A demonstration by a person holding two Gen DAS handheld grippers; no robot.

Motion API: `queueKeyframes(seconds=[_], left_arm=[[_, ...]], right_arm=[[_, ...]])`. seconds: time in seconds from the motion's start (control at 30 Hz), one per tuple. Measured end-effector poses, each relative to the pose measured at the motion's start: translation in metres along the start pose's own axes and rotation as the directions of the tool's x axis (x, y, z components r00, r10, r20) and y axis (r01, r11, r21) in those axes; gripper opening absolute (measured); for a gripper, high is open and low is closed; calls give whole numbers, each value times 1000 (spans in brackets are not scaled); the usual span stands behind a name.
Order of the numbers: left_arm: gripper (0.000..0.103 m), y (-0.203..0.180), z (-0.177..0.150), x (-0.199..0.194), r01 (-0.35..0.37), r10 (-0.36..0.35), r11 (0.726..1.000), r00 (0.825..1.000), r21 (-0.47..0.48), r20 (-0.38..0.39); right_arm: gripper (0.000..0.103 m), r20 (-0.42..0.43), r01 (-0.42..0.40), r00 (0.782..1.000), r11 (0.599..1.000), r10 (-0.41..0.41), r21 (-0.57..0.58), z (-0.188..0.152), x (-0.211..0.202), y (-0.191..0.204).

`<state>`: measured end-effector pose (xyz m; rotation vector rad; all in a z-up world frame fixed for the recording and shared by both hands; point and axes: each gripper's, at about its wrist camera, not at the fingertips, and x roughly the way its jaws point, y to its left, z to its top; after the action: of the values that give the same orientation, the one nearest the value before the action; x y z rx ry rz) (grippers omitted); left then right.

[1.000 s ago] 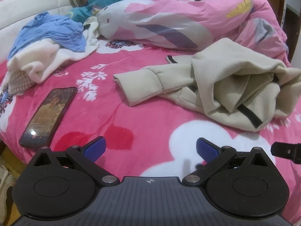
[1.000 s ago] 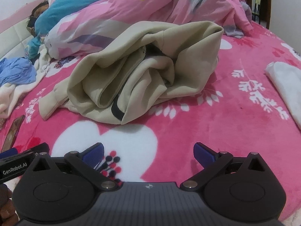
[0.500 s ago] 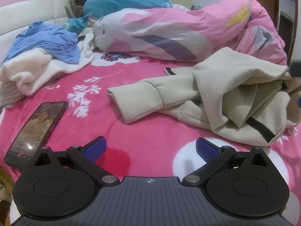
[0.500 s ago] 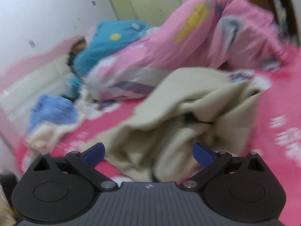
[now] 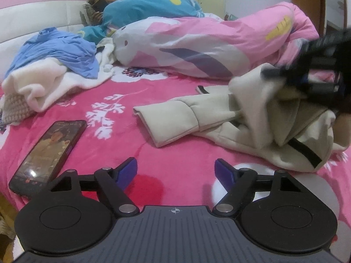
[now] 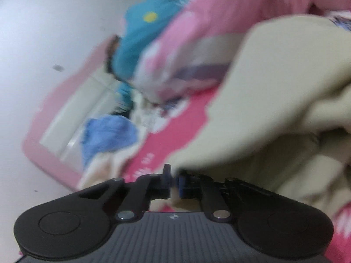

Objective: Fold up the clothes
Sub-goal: 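Grasp the beige jacket with the right gripper and lift it up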

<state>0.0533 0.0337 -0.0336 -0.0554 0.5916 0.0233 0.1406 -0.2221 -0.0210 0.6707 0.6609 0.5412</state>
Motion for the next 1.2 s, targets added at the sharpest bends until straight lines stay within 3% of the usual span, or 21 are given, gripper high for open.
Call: queueKeyframes(seconds=[0.1,0.17,0.3,0.43,0.6,0.7,0.8,0.87,0.9,1.0,1.1,1.2], left_arm=[[78,0,0,-4,4,-4,1000,1000,0,10],[78,-2,1,-7,10,-10,1000,1000,6,19],[78,-6,1,-15,14,-15,1000,999,18,43],[79,-10,2,-19,16,-18,999,998,29,54],[79,-15,2,-23,27,-30,999,998,43,58],[80,-19,3,-26,33,-37,998,997,59,68],[80,-25,3,-24,47,-51,996,997,77,59],[81,-31,3,-22,59,-64,994,997,94,48],[82,-35,3,-21,66,-71,992,996,108,44],[85,-49,5,-17,90,-96,985,995,150,34],[89,-65,9,-15,118,-128,974,991,195,39],[93,-80,15,-13,135,-153,960,987,244,57]], right_arm=[[5,91,-86,992,995,90,-40,7,-19,10],[5,167,-159,972,987,162,-35,16,-40,10],[5,338,-262,902,963,267,-61,33,-94,9],[5,476,-260,831,958,287,-123,43,-163,9],[5,655,-252,721,966,226,-55,36,-242,-26],[5,751,-251,649,966,124,58,17,-281,-62],[5,800,-251,599,941,-31,225,-13,-308,-106],[5,785,-209,598,914,-163,349,-35,-318,-133],[5,760,-180,610,895,-225,409,-44,-320,-145],[9,639,-99,674,811,-372,577,-70,-321,-176],[40,525,-37,738,753,-423,658,-91,-323,-189],[47,468,26,777,765,-421,644,-105,-332,-186]])
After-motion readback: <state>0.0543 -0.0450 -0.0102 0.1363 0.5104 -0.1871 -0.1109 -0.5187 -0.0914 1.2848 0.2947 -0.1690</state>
